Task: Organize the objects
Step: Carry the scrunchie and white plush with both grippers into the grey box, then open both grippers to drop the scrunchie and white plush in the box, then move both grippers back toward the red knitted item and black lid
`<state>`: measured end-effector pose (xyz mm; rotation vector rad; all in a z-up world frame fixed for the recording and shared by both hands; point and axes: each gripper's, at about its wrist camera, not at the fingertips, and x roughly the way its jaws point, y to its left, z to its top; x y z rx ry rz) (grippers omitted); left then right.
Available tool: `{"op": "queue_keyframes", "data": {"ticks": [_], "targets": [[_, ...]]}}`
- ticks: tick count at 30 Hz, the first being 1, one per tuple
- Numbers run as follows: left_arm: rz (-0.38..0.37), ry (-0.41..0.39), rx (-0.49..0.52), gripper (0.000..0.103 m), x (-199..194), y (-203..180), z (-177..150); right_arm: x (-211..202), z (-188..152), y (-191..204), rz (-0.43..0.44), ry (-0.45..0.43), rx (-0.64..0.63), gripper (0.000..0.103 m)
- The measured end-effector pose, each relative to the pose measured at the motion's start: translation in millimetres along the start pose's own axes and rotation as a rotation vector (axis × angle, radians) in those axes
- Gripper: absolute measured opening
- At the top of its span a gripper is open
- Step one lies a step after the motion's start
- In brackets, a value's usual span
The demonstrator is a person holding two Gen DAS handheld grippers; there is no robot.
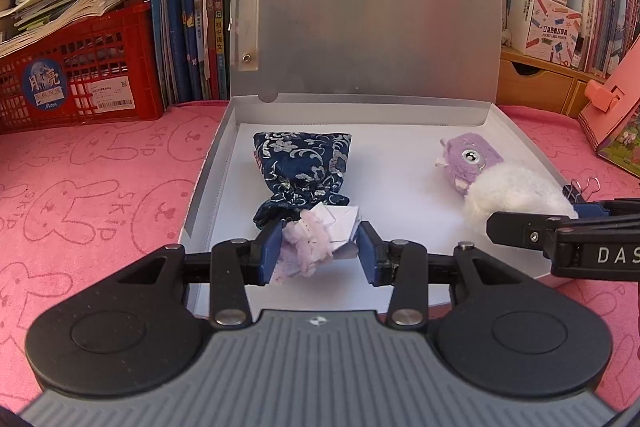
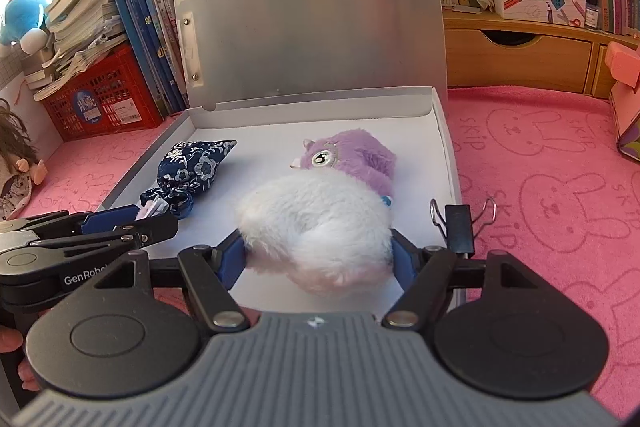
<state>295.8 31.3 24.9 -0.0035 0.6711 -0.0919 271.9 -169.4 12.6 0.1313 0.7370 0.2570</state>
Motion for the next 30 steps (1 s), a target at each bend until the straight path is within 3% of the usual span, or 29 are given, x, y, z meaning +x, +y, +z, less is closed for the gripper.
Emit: {"op": "queue_keyframes", "data": {"ticks": [6, 19, 21, 23, 25, 30], "targets": [[0.006, 0.028, -0.028, 0.047, 19, 11, 7, 14, 7, -3, -0.018, 0.006, 0.007, 0.073], [0.063, 0.002, 0.025, 0.048, 32, 12, 11, 29, 7, 4, -0.020, 0.006, -0.018, 0.074], [0.062, 0.001, 0.035, 0.052, 31, 11, 11, 27, 6, 3, -0.011, -0.001, -0.011, 0.078], [0.058, 0.000, 0.043, 0.068, 27, 10, 10, 24, 6, 2, -0.002, -0.008, 0.001, 0.084], [0.065, -0.019, 0.057, 0.075, 20, 7, 10, 19, 7, 0, 0.019, -0.015, 0.012, 0.086], [0.071, -0.048, 0.103, 0.082, -4, -1, 10, 0, 6, 2, 0.049, -0.037, 0.015, 0.090]]}}
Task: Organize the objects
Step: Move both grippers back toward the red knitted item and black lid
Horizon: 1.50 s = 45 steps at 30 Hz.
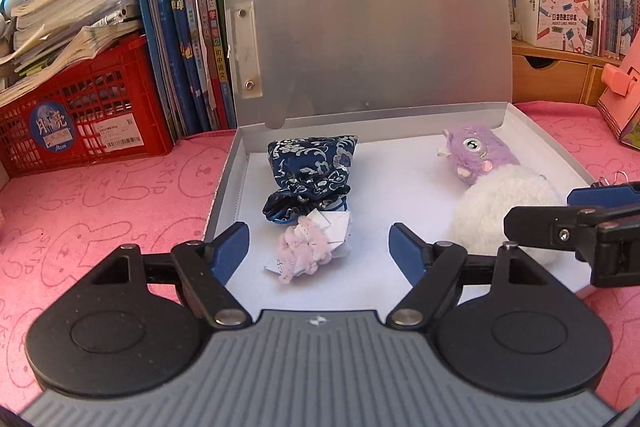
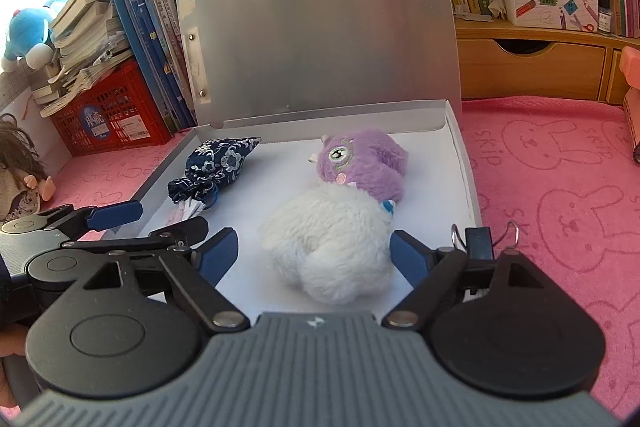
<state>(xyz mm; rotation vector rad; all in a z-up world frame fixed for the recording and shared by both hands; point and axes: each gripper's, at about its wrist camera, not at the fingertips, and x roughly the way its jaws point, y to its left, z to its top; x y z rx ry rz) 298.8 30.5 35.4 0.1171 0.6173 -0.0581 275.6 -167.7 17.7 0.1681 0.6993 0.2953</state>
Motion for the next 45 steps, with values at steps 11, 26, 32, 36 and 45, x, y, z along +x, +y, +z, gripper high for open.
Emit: {"op": "queue_keyframes", "data": {"ticks": [11, 26, 32, 36, 45], "targets": [[-0.106, -0.061, 0.023, 0.087, -85, 2, -22, -78, -18, 4, 0.049, -0.083, -0.085, 0.093], [-0.222, -0.037, 0.000, 0.088, -184, 10, -102, -159, -94, 11, 0.129, -0.062, -0.284, 0.096], [-0.228, -0.015, -0.010, 0.088, -207, 10, -134, -174, -122, 23, 0.187, -0.032, -0.341, 0.099], [-0.224, 0.002, -0.035, 0.088, -216, 11, -153, -174, -136, 33, 0.200, -0.015, -0.395, 0.100], [-0.215, 0.026, -0.133, 0.088, -219, 18, -178, -163, -155, 48, 0.191, 0.016, -0.471, 0.101]]}}
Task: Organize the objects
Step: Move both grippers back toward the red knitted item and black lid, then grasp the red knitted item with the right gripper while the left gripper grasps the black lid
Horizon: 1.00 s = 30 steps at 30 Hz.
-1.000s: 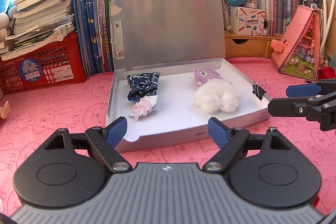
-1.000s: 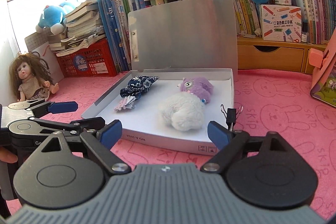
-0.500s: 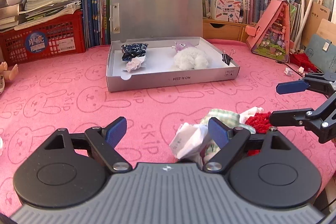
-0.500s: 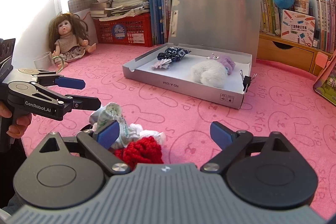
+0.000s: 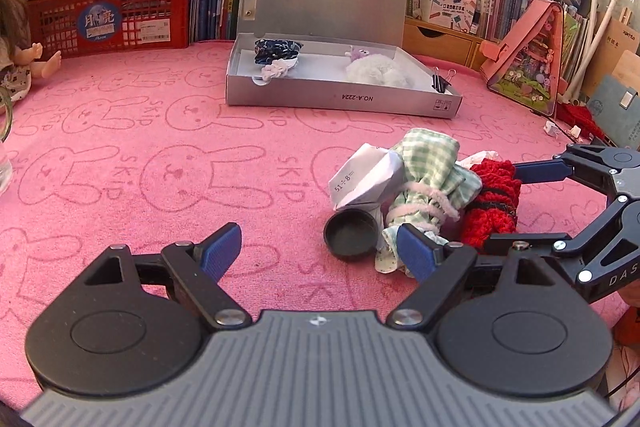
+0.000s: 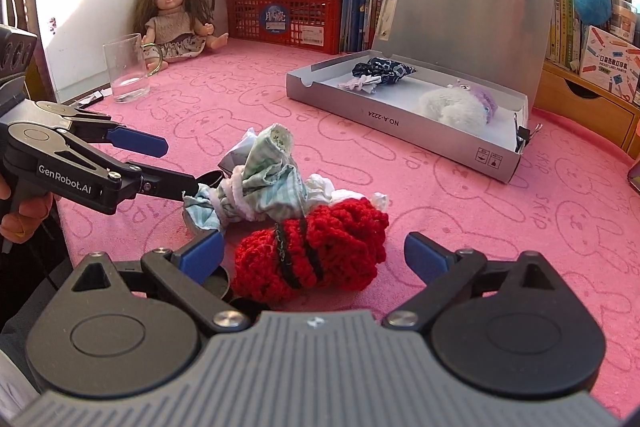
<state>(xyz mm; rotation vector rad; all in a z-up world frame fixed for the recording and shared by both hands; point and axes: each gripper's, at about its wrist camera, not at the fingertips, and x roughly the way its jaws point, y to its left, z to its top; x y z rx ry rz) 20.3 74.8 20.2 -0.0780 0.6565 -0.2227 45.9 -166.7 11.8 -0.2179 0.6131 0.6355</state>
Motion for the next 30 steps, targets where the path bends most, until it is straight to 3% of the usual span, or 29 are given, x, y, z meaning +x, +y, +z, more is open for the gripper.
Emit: {"op": "queue_keyframes", "data": {"ticks": [4, 9, 12, 15, 22, 27, 30], "targets": [[-0.002, -0.003, -0.026, 0.088, -1, 3, -2, 6, -2, 5, -0.005, 0.014, -0.013, 0.100], [-0.016, -0.005, -0.041, 0.086, -2, 4, -1, 14, -3, 10, -0.024, 0.059, -0.010, 0.076], [-0.018, -0.011, -0.034, 0.086, -3, 3, -2, 11, -3, 15, -0.028, 0.050, -0.026, 0.071], [-0.012, -0.022, -0.033, 0.086, -4, 2, -1, 7, -3, 17, -0.039, 0.039, -0.036, 0.070], [0.025, -0.032, -0.061, 0.071, -8, 8, 2, -8, -3, 4, -0.088, 0.001, 0.014, 0.070], [-0.003, -0.024, -0.024, 0.070, -7, 0, -2, -15, -4, -12, -0.138, -0.016, 0.074, 0.070], [0.005, -0.015, 0.004, 0.065, 0, -10, -5, -18, -6, -18, -0.154, -0.021, 0.106, 0.070]]}}
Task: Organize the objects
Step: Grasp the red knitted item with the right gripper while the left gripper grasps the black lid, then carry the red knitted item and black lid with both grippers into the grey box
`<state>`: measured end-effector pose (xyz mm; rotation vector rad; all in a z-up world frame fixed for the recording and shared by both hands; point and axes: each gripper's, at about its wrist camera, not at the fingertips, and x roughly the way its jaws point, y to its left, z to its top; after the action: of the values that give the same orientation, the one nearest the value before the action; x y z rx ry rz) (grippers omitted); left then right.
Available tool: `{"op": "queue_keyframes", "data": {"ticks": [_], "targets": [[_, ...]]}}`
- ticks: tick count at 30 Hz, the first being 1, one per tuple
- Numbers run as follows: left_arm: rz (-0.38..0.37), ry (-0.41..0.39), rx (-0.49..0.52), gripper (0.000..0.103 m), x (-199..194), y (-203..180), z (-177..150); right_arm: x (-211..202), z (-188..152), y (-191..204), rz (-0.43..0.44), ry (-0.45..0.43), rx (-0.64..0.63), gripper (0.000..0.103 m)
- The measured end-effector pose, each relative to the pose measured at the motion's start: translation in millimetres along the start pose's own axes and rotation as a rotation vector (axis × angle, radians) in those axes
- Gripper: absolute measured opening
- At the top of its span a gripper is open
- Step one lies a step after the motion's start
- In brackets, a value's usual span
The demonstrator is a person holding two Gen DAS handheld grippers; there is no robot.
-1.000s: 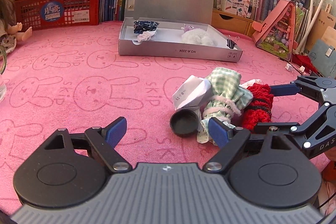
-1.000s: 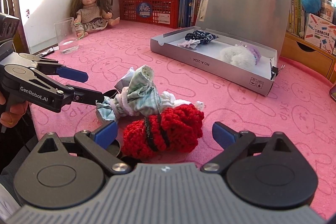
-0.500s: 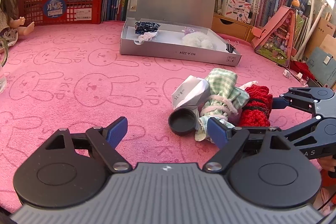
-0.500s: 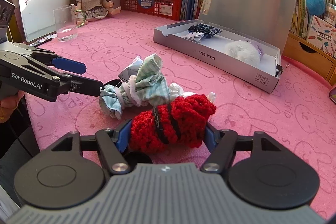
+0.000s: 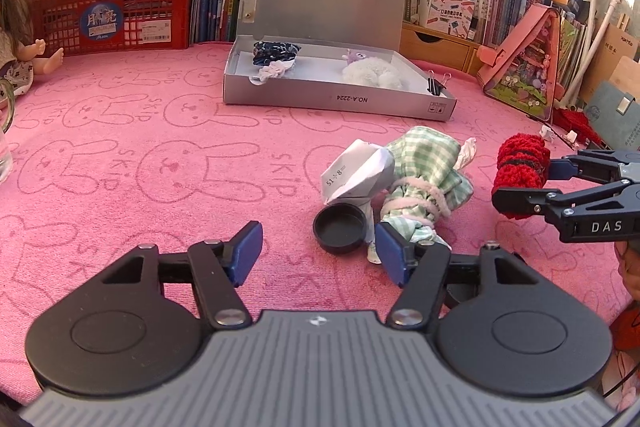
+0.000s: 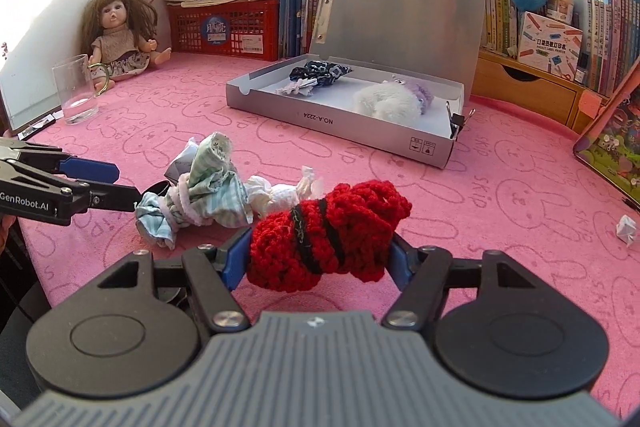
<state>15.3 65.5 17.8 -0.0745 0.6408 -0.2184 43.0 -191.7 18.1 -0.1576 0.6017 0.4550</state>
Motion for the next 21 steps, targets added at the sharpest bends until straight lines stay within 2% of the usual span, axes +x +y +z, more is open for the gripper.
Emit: {"op": "queue_keyframes", "data": {"ticks": [2, 9, 10, 11, 21], "targets": [[0.024, 0.023, 0.003, 0.058, 9, -5, -1, -1, -1, -2, -0.011, -0.002, 0.011, 0.070], [0.023, 0.007, 0.010, 0.055, 19, -13, 1, -1, -5, -2, -0.021, 0.004, 0.022, 0.070], [0.028, 0.005, 0.009, 0.048, 20, -14, 1, 0, -6, -2, -0.022, 0.005, 0.026, 0.070], [0.033, 0.003, 0.008, 0.037, 20, -13, 1, 1, -6, -2, -0.023, 0.006, 0.030, 0.070], [0.063, -0.029, -0.001, 0.037, 7, -7, 8, 2, -5, -10, -0.037, -0.003, 0.083, 0.070]]}}
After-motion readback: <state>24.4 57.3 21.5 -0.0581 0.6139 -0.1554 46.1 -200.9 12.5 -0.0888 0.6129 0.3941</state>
